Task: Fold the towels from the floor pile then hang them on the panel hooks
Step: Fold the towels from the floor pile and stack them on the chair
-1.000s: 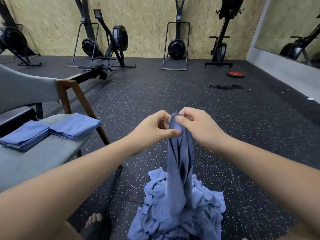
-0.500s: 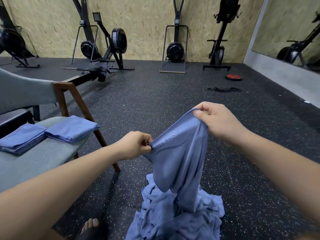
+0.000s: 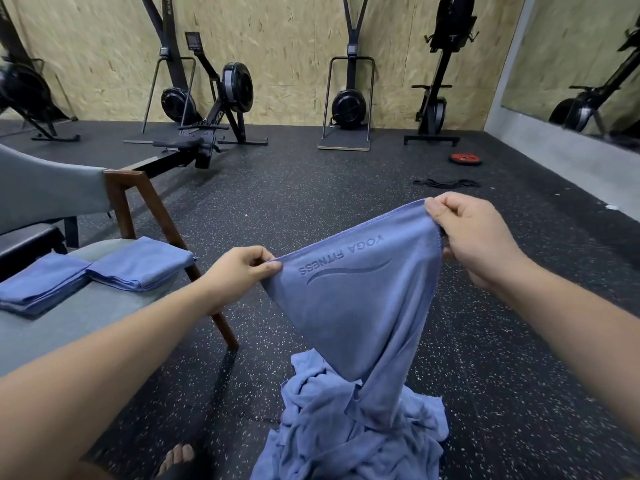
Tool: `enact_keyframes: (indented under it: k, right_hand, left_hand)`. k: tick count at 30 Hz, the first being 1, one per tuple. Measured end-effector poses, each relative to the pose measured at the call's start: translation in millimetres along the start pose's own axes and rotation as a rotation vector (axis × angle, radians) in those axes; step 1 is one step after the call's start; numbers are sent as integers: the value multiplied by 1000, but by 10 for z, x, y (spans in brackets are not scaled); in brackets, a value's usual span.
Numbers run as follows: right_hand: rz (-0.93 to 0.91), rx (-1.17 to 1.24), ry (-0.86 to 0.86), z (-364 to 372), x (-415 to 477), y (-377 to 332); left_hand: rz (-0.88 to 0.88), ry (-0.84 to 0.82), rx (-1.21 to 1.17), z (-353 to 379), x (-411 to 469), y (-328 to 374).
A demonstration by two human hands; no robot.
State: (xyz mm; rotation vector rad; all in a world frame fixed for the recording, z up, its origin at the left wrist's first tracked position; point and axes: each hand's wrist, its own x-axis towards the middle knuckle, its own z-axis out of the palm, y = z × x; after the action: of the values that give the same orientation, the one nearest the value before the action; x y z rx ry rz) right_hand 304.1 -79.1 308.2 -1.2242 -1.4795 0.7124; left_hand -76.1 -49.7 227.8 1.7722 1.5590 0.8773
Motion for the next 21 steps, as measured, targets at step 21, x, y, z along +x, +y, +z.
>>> enact_keyframes:
  k: [21]
  right_hand:
    - [-108,-70,-80,711,-348,-34]
  left_hand:
    - [19,-70,-504,429,-333,1025]
